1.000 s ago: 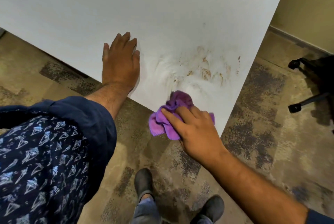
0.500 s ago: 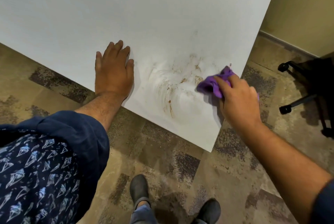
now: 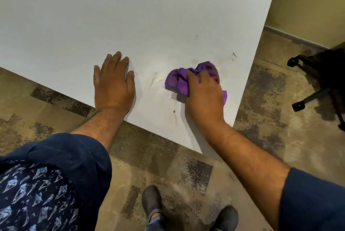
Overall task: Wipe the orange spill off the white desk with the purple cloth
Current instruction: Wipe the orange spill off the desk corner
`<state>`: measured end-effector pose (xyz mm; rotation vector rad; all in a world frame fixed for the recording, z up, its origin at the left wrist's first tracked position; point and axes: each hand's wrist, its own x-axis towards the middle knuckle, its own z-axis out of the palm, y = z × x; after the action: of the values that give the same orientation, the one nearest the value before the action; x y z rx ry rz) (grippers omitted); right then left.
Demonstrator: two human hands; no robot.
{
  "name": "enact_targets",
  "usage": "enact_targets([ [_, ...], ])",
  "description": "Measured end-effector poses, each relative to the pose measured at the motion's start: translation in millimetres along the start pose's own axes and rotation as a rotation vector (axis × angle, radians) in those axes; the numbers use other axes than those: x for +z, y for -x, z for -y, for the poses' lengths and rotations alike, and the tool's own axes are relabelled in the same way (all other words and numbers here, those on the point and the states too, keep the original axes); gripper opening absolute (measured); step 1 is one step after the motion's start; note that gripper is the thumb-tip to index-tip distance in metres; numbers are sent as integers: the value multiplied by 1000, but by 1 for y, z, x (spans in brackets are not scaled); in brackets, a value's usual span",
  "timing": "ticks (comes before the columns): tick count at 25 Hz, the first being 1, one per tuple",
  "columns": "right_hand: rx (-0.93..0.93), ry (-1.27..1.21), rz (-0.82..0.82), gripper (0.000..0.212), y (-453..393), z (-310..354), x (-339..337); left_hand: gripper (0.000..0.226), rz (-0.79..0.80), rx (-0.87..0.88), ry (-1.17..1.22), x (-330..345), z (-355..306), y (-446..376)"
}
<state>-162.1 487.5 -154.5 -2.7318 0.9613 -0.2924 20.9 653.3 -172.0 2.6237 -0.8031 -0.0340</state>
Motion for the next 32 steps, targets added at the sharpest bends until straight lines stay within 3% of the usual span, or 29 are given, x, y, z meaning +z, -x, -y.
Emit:
enact_targets([
  [4, -165, -58, 206, 63, 67, 32, -9, 47, -4, 8, 2, 1, 1, -1],
  [7, -390, -80, 417, 53, 100, 16, -30, 47, -1, 0, 14, 1, 0, -1],
  [9, -410, -112, 509, 39, 102, 1, -52, 47, -2, 1, 18, 2, 1, 0],
  [10, -343, -171, 488, 33, 91, -6, -64, 47, 0, 3, 16, 3, 1, 0],
  [12, -163, -320, 241, 33, 44, -25, -84, 48, -8, 9, 24, 4, 2, -1],
  [14, -113, -240, 4, 30, -23, -53, -90, 48, -21, 4, 40, 4, 3, -2],
  [15, -116, -130, -15, 32, -54, -65, -87, 47, -23, 3, 41, 4, 3, -1],
  [17, -73, 129, 175, 45, -89, -79, -60, 47, -20, 3, 30, 3, 2, -1],
  [19, -28, 196, 328, 56, -89, -80, -28, 48, -18, 3, 27, 4, 2, -2],
  [22, -66, 122, 196, 55, -87, -78, -10, 47, -16, 5, 20, 5, 4, -3],
  [25, -31, -102, 130, 48, -72, -63, -10, 46, -7, 3, 12, 5, 3, -1],
  [32, -285, -291, 303, 55, 61, -18, -19, 46, 7, -3, 15, 0, 0, -2],
])
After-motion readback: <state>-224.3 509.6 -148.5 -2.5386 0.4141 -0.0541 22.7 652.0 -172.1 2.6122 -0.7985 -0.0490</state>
